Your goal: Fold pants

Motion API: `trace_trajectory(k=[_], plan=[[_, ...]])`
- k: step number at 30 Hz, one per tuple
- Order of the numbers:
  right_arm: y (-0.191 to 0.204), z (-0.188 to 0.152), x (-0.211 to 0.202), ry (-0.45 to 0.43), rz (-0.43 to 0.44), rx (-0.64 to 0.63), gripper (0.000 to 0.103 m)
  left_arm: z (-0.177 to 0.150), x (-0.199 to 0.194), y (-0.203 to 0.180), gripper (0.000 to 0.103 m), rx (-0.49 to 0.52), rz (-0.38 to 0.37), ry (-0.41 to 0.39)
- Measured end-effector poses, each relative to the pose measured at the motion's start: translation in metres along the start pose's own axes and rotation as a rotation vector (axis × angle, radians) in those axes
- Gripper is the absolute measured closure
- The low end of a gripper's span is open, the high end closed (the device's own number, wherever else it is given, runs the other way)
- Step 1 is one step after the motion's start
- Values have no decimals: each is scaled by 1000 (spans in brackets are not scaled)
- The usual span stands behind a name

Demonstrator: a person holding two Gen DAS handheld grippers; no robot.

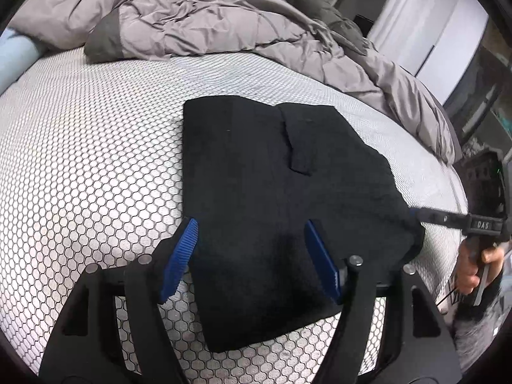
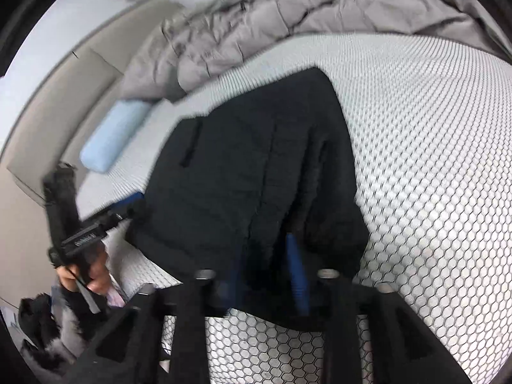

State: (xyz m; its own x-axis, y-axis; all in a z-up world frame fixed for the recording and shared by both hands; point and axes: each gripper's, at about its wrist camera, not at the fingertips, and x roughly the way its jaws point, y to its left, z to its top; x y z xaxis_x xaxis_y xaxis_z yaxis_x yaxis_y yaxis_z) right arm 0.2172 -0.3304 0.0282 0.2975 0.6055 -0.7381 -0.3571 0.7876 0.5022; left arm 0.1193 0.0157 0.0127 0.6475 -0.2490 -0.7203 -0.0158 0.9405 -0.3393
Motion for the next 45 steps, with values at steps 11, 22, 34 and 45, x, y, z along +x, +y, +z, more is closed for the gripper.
trace_trajectory(k=[11, 22, 34, 45], plan=[[4, 1, 8, -42, 80, -20, 91, 3, 0, 4, 36, -29, 0, 0], [2, -19, 21, 63, -85, -37, 84, 2, 8, 16, 36, -34, 38, 54], [-40, -7, 7, -42, -101, 125, 62, 5, 36, 23, 62, -100, -89, 74], [-38, 0, 16, -47, -169, 121, 79, 23, 41, 0, 54, -37, 94, 32]])
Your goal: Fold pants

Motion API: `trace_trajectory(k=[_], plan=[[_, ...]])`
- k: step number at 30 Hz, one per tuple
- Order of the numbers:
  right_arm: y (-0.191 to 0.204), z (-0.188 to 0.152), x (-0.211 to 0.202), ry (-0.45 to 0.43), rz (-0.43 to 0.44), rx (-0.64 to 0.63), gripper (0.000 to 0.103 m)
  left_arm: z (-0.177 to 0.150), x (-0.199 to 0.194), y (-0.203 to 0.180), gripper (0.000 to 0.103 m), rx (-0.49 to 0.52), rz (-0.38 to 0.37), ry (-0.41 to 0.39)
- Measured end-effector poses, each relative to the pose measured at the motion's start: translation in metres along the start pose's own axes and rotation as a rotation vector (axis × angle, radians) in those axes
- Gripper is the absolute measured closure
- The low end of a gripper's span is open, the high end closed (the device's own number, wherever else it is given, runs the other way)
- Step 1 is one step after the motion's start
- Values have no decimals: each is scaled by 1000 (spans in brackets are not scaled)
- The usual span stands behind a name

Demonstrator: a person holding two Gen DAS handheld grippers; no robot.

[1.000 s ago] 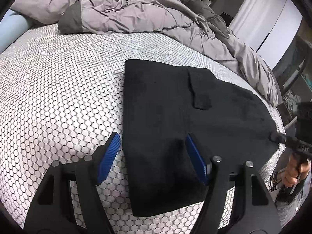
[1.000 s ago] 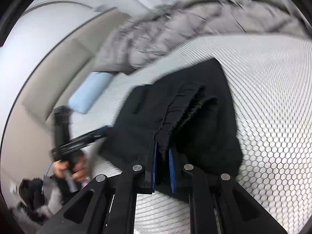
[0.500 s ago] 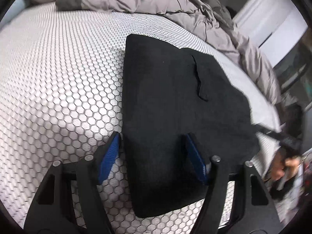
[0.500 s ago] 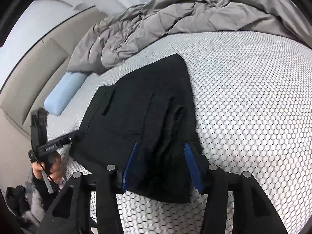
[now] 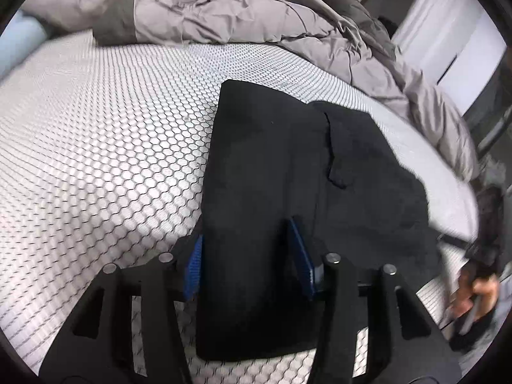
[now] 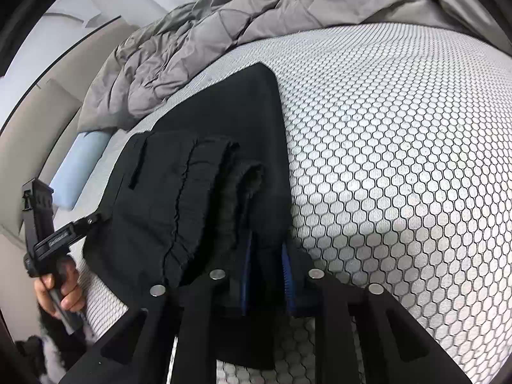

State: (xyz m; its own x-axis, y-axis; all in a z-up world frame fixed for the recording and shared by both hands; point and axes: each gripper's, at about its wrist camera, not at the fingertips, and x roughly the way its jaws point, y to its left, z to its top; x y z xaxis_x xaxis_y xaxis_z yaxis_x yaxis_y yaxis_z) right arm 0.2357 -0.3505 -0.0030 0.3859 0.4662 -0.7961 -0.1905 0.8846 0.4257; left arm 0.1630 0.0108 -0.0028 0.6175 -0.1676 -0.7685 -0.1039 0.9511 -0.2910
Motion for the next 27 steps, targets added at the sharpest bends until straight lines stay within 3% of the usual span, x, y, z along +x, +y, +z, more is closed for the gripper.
trace_trajectory(k=[4, 10, 12, 15, 17, 20, 22, 26, 27], plan=[[-6, -3, -27, -69, -44, -4, 74, -17, -21, -17, 50, 86, 85, -55], [34, -10, -64, -192, 66, -118, 65, -30, -46, -25, 38, 119, 63, -114], [49, -14, -59, -179, 74, -180, 58, -33, -50, -25, 38, 114, 61, -121], [63, -21, -34, -95, 14, -238, 58, -39, -54, -27, 37, 116, 71, -123], [66, -24, -12, -36, -117, -289, 55, -41, -59, -30, 33, 128, 74, -132], [63, -25, -17, -78, -227, -298, 31, -44, -68, -32, 23, 136, 80, -162], [62, -25, -31, -122, -264, -283, 28, -48, -75, -34, 21, 141, 80, -177], [60, -40, -59, -230, -182, -236, 11, -58, -92, -38, 10, 158, 66, -221], [62, -44, -61, -247, -170, -234, 6, -61, -95, -39, 2, 160, 66, -233]])
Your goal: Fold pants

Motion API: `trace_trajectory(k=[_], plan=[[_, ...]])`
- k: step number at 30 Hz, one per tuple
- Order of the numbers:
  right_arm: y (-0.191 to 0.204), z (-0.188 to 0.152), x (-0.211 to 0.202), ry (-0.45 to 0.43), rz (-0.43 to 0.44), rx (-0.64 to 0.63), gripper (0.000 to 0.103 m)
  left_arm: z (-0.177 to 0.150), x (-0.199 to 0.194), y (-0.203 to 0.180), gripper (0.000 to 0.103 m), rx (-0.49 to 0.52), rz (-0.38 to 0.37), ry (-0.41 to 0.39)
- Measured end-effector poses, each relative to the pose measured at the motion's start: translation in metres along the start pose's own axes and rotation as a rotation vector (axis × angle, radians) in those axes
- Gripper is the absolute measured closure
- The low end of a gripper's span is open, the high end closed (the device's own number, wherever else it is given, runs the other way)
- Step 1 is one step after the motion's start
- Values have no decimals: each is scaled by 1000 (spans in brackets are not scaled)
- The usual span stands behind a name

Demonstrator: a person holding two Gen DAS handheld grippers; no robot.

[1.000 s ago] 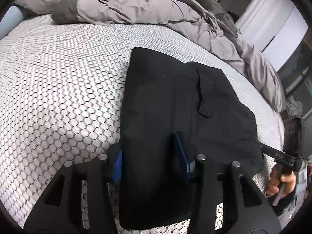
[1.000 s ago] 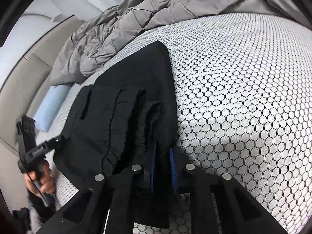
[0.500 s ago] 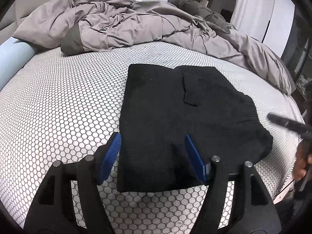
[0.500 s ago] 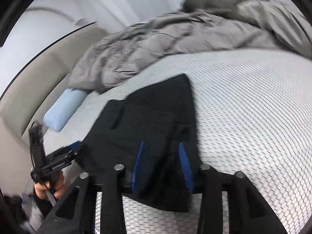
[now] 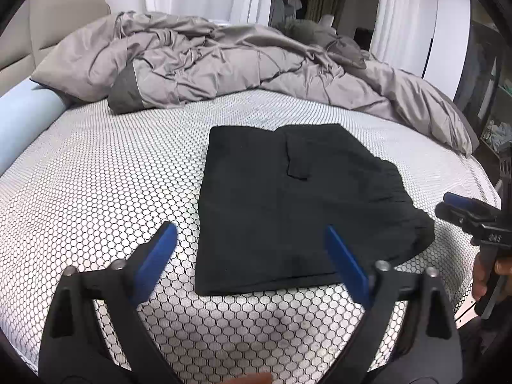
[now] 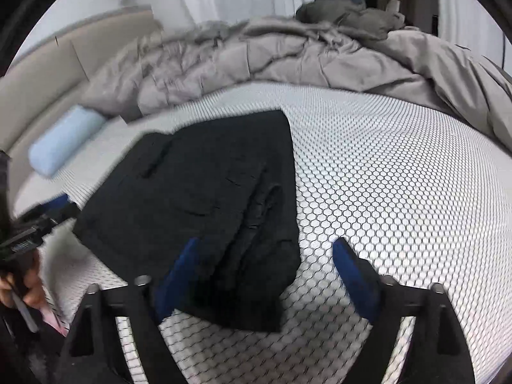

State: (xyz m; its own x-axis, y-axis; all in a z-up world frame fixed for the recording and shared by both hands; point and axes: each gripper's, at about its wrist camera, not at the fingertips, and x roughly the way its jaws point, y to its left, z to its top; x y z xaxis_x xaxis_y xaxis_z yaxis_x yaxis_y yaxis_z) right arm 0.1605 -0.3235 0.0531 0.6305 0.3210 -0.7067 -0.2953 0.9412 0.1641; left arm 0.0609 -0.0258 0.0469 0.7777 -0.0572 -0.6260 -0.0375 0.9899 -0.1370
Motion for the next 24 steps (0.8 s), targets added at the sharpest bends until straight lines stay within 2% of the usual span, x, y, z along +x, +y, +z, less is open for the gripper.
trace_trajectory(k=[2, 7, 9, 13, 17, 24], plan=[[8, -5, -7, -48, 40, -14, 0, -3, -8, -1, 1, -1, 8, -37], [29, -11, -8, -173, 64, -31, 0, -7, -9, -1, 1, -16, 53, -62], [38, -15, -7, -175, 80, -44, 0, -7, -4, 2, 1, -46, 49, -51], [46, -13, -2, -181, 46, -52, 0, -7, 11, 1, 1, -60, 31, -6], [44, -20, -8, -199, 28, -73, 0, -8, 17, -8, 1, -29, 39, -20], [33, -20, -10, -216, 33, -17, 0, -7, 17, -15, 1, 12, 25, -47]])
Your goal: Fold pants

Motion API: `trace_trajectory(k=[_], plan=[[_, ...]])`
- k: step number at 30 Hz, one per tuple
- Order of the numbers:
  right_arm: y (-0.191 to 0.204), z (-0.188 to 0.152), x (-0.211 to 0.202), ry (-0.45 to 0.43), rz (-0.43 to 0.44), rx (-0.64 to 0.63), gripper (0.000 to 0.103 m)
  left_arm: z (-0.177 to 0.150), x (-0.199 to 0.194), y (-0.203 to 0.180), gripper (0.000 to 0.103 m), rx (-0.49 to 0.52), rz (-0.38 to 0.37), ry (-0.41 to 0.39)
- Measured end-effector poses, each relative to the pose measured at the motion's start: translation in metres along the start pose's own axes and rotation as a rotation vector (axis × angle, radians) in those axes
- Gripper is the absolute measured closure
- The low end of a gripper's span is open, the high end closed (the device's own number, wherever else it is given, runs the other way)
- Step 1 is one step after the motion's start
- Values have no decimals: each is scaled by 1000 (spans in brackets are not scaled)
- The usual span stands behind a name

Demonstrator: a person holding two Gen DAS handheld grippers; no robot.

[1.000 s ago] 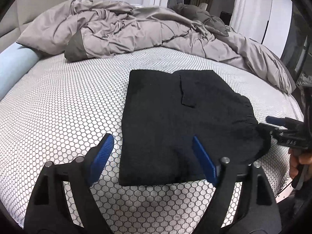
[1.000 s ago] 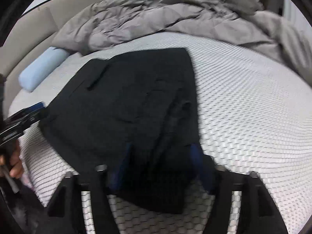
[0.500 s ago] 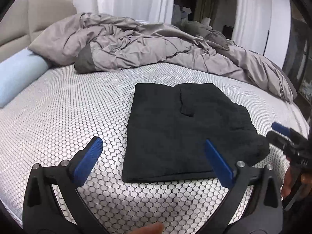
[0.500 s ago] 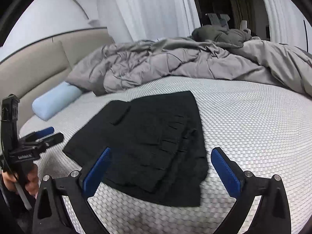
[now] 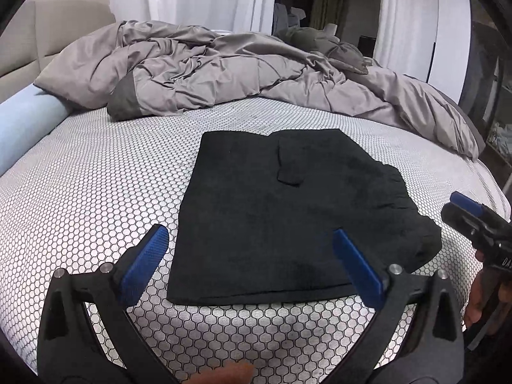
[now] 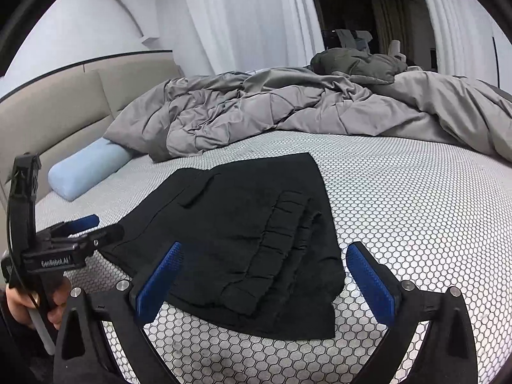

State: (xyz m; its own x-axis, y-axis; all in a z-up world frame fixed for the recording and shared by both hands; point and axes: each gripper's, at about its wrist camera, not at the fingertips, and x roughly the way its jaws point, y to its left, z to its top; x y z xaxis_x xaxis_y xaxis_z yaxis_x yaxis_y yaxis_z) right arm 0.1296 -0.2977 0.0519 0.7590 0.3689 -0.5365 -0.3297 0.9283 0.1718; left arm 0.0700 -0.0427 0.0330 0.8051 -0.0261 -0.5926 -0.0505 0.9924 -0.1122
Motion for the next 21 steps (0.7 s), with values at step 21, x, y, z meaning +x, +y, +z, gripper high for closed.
trace_trajectory(k=[21], plan=[[4, 3, -3, -44, 15, 3, 0, 2, -7, 9, 1, 10, 4, -17]])
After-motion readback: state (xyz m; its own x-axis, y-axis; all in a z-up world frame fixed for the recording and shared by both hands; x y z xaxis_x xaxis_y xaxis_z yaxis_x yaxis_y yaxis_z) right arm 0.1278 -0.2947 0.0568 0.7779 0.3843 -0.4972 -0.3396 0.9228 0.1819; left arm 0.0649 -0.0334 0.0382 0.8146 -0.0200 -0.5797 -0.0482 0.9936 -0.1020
